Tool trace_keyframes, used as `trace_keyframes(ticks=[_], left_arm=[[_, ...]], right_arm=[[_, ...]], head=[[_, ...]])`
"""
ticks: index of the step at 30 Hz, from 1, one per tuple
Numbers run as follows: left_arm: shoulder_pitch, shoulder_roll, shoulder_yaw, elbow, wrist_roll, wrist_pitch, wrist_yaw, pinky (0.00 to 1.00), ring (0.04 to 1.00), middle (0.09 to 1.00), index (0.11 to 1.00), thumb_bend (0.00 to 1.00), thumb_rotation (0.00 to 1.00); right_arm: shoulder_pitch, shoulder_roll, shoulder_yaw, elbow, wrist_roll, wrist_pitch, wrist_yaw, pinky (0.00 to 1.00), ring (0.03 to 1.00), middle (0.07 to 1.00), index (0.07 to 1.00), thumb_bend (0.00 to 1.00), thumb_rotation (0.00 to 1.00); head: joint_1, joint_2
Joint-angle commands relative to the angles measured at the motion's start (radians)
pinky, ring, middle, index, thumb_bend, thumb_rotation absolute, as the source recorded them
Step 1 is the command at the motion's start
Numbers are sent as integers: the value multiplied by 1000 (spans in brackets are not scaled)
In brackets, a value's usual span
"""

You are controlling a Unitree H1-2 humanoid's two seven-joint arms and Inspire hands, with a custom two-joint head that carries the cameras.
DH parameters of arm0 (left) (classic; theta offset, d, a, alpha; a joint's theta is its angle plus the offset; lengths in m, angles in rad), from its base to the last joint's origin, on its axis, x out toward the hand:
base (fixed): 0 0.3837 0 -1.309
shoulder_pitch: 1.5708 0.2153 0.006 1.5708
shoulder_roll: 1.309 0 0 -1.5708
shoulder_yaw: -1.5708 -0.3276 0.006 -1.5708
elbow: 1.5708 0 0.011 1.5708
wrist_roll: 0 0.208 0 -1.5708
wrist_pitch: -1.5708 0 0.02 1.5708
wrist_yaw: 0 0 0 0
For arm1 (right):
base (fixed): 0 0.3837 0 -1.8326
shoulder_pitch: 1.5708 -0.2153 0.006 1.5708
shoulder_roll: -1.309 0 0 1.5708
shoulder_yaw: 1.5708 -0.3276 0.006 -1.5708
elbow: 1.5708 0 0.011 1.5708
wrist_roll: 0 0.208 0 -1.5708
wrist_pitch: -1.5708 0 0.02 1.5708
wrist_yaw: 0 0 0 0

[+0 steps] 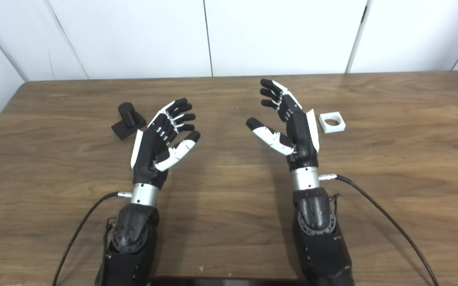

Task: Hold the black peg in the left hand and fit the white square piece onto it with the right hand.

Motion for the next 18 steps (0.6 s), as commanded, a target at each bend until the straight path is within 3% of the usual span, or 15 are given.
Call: trace_keyframes(ticks=[1,5,8,12,13,15,18], left_arm=[[28,6,1,54,-8,-14,-5,664,746,793,781,610,191],[31,8,-2,51,3,-16,-4,657,745,795,784,608,213],[32,4,-4,51,9,-18,0,679,746,795,784,599,212],[28,-24,-17,78,20,-28,13,682,746,793,782,593,168],[26,-30,-20,85,26,-30,16,681,746,793,782,594,167],[13,-48,-29,132,45,-57,31,661,741,790,782,594,141],[-7,-69,-38,198,68,-97,52,636,731,784,778,601,130]], right_arm=[[94,-15,3,99,-23,-20,-10,737,801,833,793,684,477],[92,-18,7,100,-22,-21,-10,737,806,835,793,675,475],[92,-21,5,101,-23,-22,-13,731,804,830,785,687,483],[100,-45,-14,102,60,-22,35,744,816,838,792,659,412],[101,-49,-20,104,78,-22,46,747,818,839,792,657,399],[97,-74,-34,124,101,-22,68,739,823,845,798,645,396],[100,-96,-47,134,110,-22,85,751,834,858,804,619,394]], head=[[1,0],[1,1],[46,-15],[244,-69],[257,-73],[360,-114],[416,-143]])
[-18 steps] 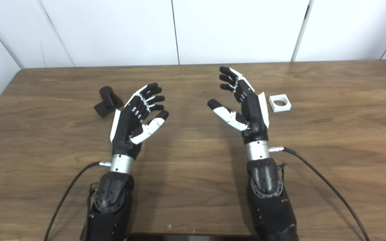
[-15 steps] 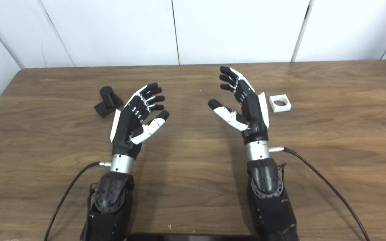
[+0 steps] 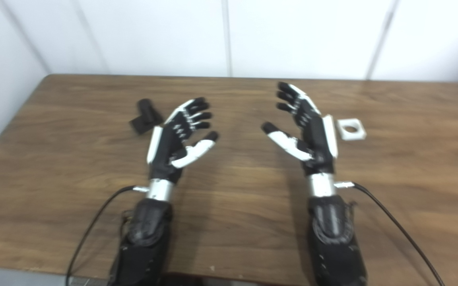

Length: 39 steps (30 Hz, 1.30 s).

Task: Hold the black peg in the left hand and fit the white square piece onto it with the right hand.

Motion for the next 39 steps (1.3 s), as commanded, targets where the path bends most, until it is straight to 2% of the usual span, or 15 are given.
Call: trace_keyframes(ticks=[1,7,12,16,19,22,25,28,30,34,39], left_arm=[[40,-30,-20,118,20,-48,21,632,728,783,778,605,137],[27,-39,-22,157,29,-73,33,648,728,784,778,628,152],[30,-34,-15,141,51,-63,44,590,721,776,767,636,153],[37,-32,-6,109,112,-32,93,619,724,760,746,619,241],[45,-24,-6,63,120,10,94,622,726,753,733,598,218],[43,-5,-15,35,168,36,104,602,713,742,722,603,186],[45,29,-36,-19,252,104,98,605,712,736,720,617,211],[54,72,-74,-108,436,210,119,617,730,728,727,617,241],[57,96,-95,-162,535,279,122,635,749,743,732,637,241],[54,121,-109,-225,610,363,110,640,752,756,737,641,240],[43,148,-116,-248,634,399,116,623,737,761,741,636,232]], right_arm=[[106,-67,-33,108,18,-16,22,759,837,861,806,611,390],[123,-64,-32,67,11,-16,18,783,839,859,801,566,368],[123,-60,-31,60,10,-15,21,801,849,862,805,561,351],[122,-57,-33,59,43,-16,45,777,843,858,806,555,303],[121,-56,-38,57,53,-14,53,786,848,863,809,544,267],[120,-58,-41,60,47,-14,57,793,852,869,815,547,288],[117,-59,-42,64,42,-15,61,793,850,869,805,548,307],[116,-57,-42,62,33,-14,57,785,850,871,805,550,308],[114,-57,-42,63,26,-14,54,778,845,870,804,572,350],[114,-52,-44,62,34,-15,58,780,844,865,800,583,348],[114,-50,-48,63,38,-15,63,791,849,866,801,572,336]], head=[[6,-3],[-3,-7],[-22,-4],[-27,-2],[-27,-2],[-26,-4],[-32,-2],[-33,-1],[-34,-1],[-31,-3],[-31,-3]])
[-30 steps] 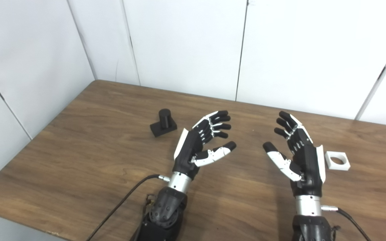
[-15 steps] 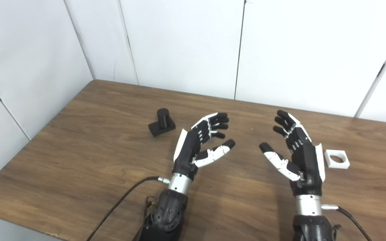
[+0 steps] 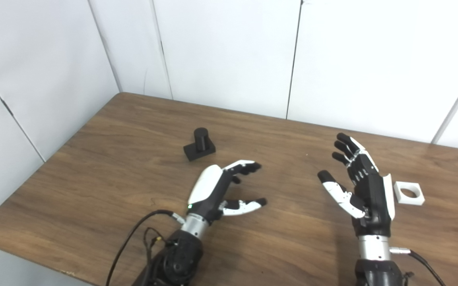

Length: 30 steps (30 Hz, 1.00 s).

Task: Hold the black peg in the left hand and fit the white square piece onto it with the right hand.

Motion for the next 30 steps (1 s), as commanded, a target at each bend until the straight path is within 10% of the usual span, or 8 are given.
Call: trace_keyframes(ticks=[1,30], left_arm=[[-38,12,-7,-48,25,1,19,621,735,762,743,632,231],[-168,193,57,-154,138,102,-2,650,787,816,743,636,288]], right_arm=[[110,-41,-25,84,19,-18,10,793,852,870,803,569,332],[98,-40,-25,122,-5,-19,-1,761,835,857,801,556,317]], head=[[1,0],[7,-6]])
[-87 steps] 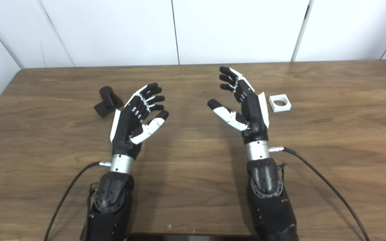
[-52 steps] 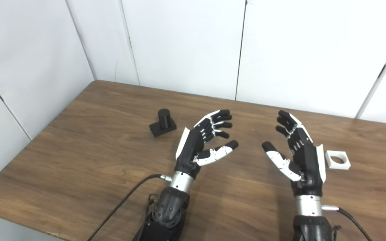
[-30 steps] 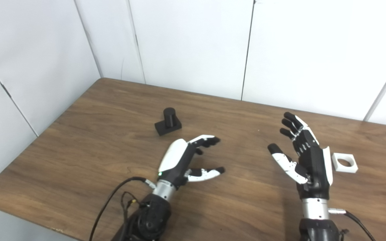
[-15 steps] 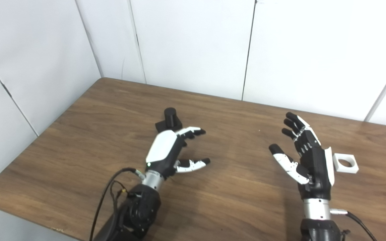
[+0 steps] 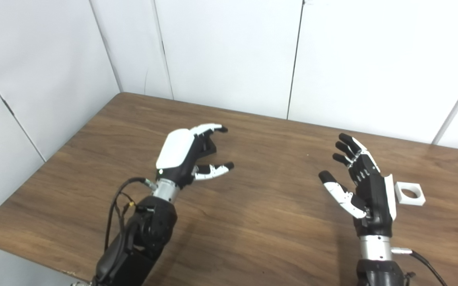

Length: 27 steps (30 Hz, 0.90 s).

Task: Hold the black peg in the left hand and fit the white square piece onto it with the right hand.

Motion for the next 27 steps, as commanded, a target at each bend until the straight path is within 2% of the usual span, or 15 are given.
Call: trace_keyframes(ticks=[1,12,16,20,27], left_arm=[[-61,34,12,-53,25,7,0,649,788,817,744,635,295],[-124,82,44,-91,53,60,-27,649,798,820,741,642,314],[-141,109,43,-72,86,81,-42,641,811,831,741,654,316],[-149,128,39,-42,109,107,-55,677,863,864,738,675,348],[-160,148,25,14,131,148,-82,819,920,912,738,719,386]], right_arm=[[102,-41,-23,115,0,-17,-4,766,837,857,800,555,318],[100,-37,-26,133,8,-15,-6,767,838,854,800,561,307],[102,-34,-22,127,0,-15,-11,766,839,858,805,560,318],[106,-31,-24,122,9,-16,-8,754,838,863,806,571,324],[112,-34,-22,103,0,-16,-10,745,825,852,799,550,324]], head=[[2,-3],[5,-4],[0,-3],[-1,-3],[-2,1]])
